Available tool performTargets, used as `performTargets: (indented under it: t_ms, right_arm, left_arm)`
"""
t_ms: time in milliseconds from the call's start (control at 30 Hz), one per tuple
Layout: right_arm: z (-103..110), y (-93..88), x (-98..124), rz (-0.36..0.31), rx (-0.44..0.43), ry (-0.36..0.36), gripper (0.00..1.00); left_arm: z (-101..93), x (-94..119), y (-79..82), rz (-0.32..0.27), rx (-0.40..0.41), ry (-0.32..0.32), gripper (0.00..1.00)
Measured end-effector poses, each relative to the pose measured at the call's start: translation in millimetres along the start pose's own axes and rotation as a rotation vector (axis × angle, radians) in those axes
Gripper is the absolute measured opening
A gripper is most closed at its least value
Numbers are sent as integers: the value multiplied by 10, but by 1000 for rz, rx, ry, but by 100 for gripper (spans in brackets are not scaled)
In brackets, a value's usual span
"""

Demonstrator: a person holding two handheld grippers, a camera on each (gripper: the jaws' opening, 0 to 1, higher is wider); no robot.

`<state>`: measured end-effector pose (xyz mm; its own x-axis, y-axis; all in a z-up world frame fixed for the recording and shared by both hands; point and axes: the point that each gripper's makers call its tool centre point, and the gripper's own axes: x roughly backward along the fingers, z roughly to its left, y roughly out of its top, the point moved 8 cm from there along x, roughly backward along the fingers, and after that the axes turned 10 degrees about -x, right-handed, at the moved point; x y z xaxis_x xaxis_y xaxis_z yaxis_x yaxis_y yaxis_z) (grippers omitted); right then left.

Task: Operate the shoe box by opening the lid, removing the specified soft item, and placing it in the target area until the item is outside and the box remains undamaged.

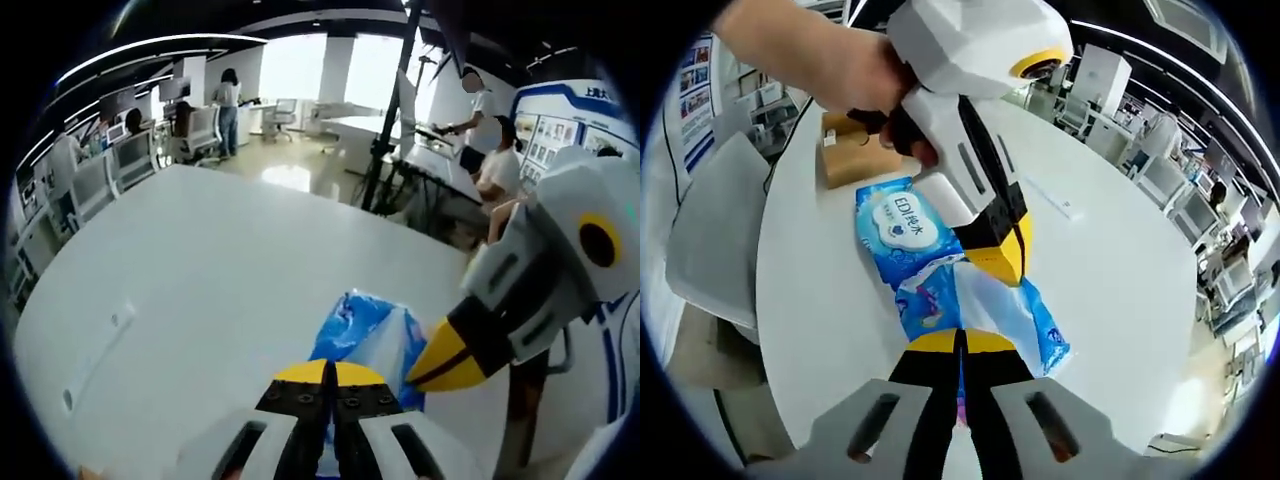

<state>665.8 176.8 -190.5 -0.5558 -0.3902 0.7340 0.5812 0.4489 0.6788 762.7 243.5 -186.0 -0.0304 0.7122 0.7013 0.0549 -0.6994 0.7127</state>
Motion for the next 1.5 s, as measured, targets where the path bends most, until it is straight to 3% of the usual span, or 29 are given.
performTargets:
  t_ms: [633,1500]
  right_arm:
    - [-130,-297,-170,26,-67,8,0]
    - [-127,-412,-238,45,-64,13,0]
  left_arm:
    - [-15,-332,-114,38,4,-26,0]
    - [0,-440,-148,45,19,-44,0]
